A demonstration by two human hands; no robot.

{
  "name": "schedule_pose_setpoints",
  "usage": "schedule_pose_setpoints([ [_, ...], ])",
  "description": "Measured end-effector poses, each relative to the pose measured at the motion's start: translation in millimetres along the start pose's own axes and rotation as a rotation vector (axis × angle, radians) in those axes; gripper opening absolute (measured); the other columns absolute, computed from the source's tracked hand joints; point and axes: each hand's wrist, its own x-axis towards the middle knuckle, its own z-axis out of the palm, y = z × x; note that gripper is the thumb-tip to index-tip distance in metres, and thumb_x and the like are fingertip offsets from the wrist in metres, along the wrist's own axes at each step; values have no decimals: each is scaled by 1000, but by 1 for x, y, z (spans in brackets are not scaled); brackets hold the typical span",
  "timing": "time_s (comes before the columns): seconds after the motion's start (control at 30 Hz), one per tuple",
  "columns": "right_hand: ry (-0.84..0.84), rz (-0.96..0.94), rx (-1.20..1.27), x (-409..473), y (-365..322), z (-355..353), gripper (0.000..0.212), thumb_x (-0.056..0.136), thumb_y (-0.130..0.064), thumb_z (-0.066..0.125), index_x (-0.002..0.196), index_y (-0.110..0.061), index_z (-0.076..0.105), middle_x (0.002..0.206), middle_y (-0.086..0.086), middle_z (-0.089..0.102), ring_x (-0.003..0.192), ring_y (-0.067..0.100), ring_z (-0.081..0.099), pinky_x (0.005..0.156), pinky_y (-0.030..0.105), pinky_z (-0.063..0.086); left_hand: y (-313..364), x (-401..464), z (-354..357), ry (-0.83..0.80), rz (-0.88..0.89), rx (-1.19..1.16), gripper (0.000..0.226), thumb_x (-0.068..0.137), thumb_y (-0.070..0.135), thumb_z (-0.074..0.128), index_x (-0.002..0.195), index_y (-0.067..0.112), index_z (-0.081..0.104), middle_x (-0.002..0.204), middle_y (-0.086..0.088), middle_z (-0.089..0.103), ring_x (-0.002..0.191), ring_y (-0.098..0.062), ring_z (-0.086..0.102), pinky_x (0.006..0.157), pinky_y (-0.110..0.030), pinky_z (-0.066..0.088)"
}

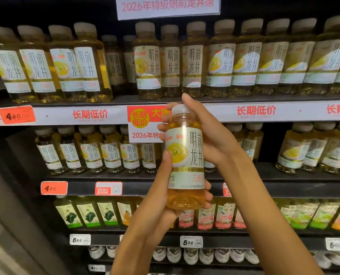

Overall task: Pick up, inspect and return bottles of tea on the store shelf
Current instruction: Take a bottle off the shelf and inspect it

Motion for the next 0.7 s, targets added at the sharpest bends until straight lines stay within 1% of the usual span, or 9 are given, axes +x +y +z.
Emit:
schedule_pose_setpoints([
  [0.13, 63, -30, -103, -1, -1, -7, 32, 84, -42, 59, 94, -12, 63, 76, 5, 68, 76, 21, 69, 70, 32, 55, -4, 3, 0, 50, -21, 70, 61, 68, 66, 56, 108, 23, 73, 104, -24, 70, 91, -30, 71, 76, -37, 58],
  [0.17, 74, -49, -133, -1, -2, -9, 30, 88, -42, 57, 94, -14, 65, 77, 5, 69, 77, 20, 69, 71, 31, 56, -4, 3, 0, 52, -15, 61, 60, 68, 65, 56, 108, 23, 73, 105, -24, 70, 90, -30, 71, 76, -37, 59],
  [0.23, 91, -67, -153, -2, -4, -10, 31, 92, -42, 53, 97, -15, 67, 82, 5, 71, 82, 19, 70, 74, 30, 56, -3, 4, 1, 56, 8, 35, 57, 69, 65, 57, 106, 24, 74, 98, -21, 71, 82, -27, 71, 71, -36, 59],
  [0.3, 94, -57, -112, -2, -5, -10, 36, 93, -43, 50, 107, -13, 64, 88, 7, 72, 89, 20, 70, 79, 32, 57, -3, 5, 5, 68, 23, -11, 55, 74, 67, 56, 101, 23, 75, 89, -18, 71, 73, -25, 70, 64, -34, 58],
  [0.37, 54, -20, -15, -3, -5, -9, 43, 93, -44, 48, 117, -9, 58, 93, 10, 71, 92, 23, 69, 81, 35, 57, -3, 5, 11, 53, 5, -118, 60, 76, 64, 50, 99, 15, 76, 84, -18, 70, 67, -25, 69, 59, -33, 57],
  [0.43, 25, 29, 32, -4, -5, -9, 43, 96, -43, 44, 118, -7, 55, 92, 12, 71, 88, 24, 70, 78, 35, 58, -2, 4, 14, 7, -35, -240, 67, 75, 62, 50, 102, 5, 73, 83, -20, 68, 65, -26, 67, 57, -33, 57],
  [0.57, 34, 121, 33, -4, -4, -9, 39, 98, -41, 42, 117, -9, 55, 80, 10, 71, 80, 23, 72, 71, 34, 59, 1, -2, 11, -90, -95, -317, 76, 79, 65, 53, 106, -4, 70, 90, -24, 69, 74, -30, 70, 64, -38, 58],
  [0.63, 44, 121, 32, -4, -4, -10, 36, 99, -40, 42, 113, -10, 55, 77, 9, 71, 77, 22, 72, 71, 34, 59, 2, -3, 9, -128, -110, -306, 73, 77, 60, 54, 108, -4, 69, 94, -26, 69, 81, -32, 71, 70, -41, 58],
  [0.7, 63, 97, 32, -5, -4, -11, 33, 99, -39, 42, 109, -11, 56, 75, 9, 71, 75, 21, 71, 72, 35, 58, 2, -2, 7, -144, -108, -249, 68, 78, 59, 53, 110, 1, 70, 98, -25, 70, 86, -32, 71, 72, -41, 58],
])
